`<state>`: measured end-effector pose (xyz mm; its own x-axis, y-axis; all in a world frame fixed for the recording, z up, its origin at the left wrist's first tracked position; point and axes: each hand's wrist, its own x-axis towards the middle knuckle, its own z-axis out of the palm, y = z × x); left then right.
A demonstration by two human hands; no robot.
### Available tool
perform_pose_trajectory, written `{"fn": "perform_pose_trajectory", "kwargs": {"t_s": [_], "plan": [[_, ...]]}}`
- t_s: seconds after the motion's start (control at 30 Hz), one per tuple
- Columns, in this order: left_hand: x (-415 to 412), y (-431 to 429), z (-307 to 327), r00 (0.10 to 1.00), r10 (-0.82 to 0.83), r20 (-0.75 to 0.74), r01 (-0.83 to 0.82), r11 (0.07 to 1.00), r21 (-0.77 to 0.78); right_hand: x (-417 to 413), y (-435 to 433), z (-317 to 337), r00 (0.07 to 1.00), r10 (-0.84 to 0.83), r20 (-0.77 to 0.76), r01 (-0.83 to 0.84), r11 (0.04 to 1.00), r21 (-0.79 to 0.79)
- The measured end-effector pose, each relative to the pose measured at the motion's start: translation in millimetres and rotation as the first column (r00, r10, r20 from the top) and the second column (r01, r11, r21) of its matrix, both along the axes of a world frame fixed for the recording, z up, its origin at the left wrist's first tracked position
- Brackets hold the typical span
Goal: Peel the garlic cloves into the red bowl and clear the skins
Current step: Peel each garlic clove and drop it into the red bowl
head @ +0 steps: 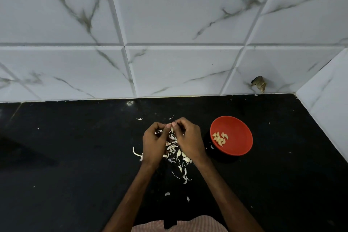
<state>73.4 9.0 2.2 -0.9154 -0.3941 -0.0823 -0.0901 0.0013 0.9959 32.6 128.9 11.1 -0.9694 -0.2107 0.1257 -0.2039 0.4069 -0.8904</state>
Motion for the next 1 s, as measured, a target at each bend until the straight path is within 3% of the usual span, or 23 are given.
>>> {"fn": "perform_pose_trajectory", "kwargs": {"t_s": [0.13, 0.43, 0.67, 0.73, 0.87, 1.0], "plan": [[0, 3, 1, 1.000, -0.006, 0.024, 0.001, 0.976, 0.218, 2, -3, -2, 0.997, -0.069, 0.024, 0.071, 0.993, -0.092], [1, 2, 5, 0.998, 0.009, 0.065, -0.037, 0.893, 0.449, 4, -2, -8, 0.988, -0.092, 0.125, 0.113, 0.978, -0.174], [1, -4, 2, 0.998, 0.004, 0.060, -0.033, 0.869, 0.494, 1, 3, -12, 0.972, -0.139, 0.191, 0.183, 0.954, -0.239], [0, -6, 0, 0.999, -0.001, 0.054, -0.026, 0.857, 0.514, 0, 5, -16, 0.974, -0.116, 0.193, 0.155, 0.967, -0.204], [0, -10, -4, 0.998, -0.018, 0.056, -0.017, 0.821, 0.571, 1, 7, -17, 0.998, -0.017, 0.068, 0.016, 1.000, 0.016], [-1, -7, -8, 0.996, -0.001, 0.087, -0.047, 0.837, 0.545, 7, 3, -15, 0.984, -0.108, 0.139, 0.118, 0.991, -0.064]]}}
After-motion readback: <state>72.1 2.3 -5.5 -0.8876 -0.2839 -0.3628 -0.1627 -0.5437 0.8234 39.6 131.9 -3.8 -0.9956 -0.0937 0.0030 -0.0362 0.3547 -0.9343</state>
